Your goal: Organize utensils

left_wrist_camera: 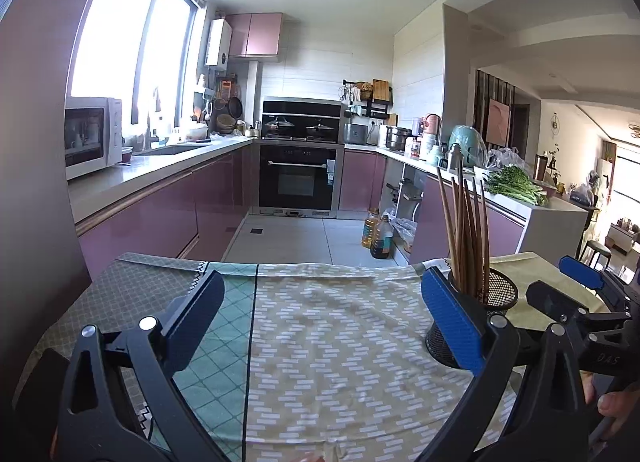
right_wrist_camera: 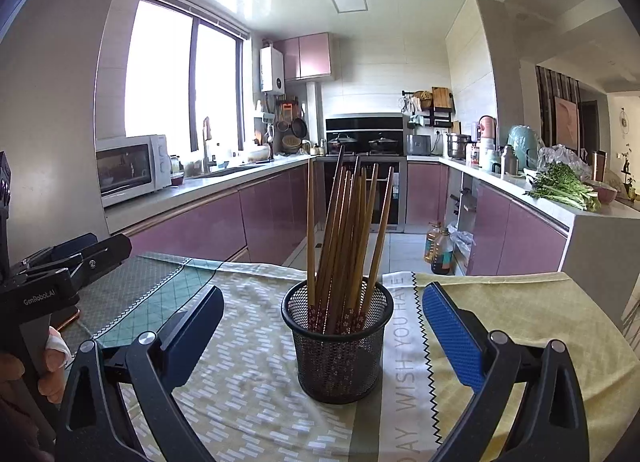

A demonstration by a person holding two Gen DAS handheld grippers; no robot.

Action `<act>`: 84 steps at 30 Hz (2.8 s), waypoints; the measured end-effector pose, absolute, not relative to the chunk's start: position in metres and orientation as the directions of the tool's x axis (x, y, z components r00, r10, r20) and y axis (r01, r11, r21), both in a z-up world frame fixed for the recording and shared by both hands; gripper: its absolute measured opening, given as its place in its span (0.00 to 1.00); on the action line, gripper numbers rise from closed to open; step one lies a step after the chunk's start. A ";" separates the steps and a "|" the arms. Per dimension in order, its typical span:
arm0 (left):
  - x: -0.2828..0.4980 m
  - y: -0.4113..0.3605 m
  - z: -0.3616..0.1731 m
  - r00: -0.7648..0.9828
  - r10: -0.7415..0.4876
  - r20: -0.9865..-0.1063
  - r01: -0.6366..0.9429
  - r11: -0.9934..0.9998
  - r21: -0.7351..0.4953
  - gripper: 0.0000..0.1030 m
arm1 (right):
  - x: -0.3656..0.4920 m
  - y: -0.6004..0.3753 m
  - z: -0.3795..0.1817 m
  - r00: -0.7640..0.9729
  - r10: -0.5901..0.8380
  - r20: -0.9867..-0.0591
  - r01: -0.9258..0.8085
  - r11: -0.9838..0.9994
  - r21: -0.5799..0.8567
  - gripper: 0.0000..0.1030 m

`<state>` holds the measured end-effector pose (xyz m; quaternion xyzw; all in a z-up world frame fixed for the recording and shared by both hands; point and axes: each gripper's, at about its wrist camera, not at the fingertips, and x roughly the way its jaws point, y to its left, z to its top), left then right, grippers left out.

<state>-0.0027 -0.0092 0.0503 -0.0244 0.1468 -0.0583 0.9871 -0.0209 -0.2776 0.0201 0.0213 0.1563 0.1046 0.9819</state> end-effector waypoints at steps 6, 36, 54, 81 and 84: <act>-0.016 -0.013 0.053 0.962 -0.102 -0.254 0.097 0.995 -0.033 0.94 | -0.030 -0.276 0.021 0.941 0.198 -0.275 -0.185 0.980 0.070 0.93; -0.037 -0.016 0.051 0.973 -0.059 -0.224 0.056 0.998 -0.021 0.94 | -0.047 -0.273 0.025 0.962 0.170 -0.215 -0.165 0.985 0.043 0.93; -0.044 -0.014 0.053 0.976 -0.046 -0.214 0.043 0.999 -0.019 0.94 | -0.049 -0.272 0.029 0.962 0.175 -0.208 -0.170 0.985 0.042 0.93; -0.046 -0.013 0.052 0.974 -0.047 -0.220 0.044 0.999 -0.018 0.94 | -0.050 -0.272 0.029 0.964 0.173 -0.203 -0.167 0.985 0.045 0.93; -0.046 -0.013 0.052 0.974 -0.046 -0.220 0.044 0.999 -0.017 0.94 | -0.050 -0.271 0.029 0.964 0.173 -0.202 -0.168 0.985 0.045 0.93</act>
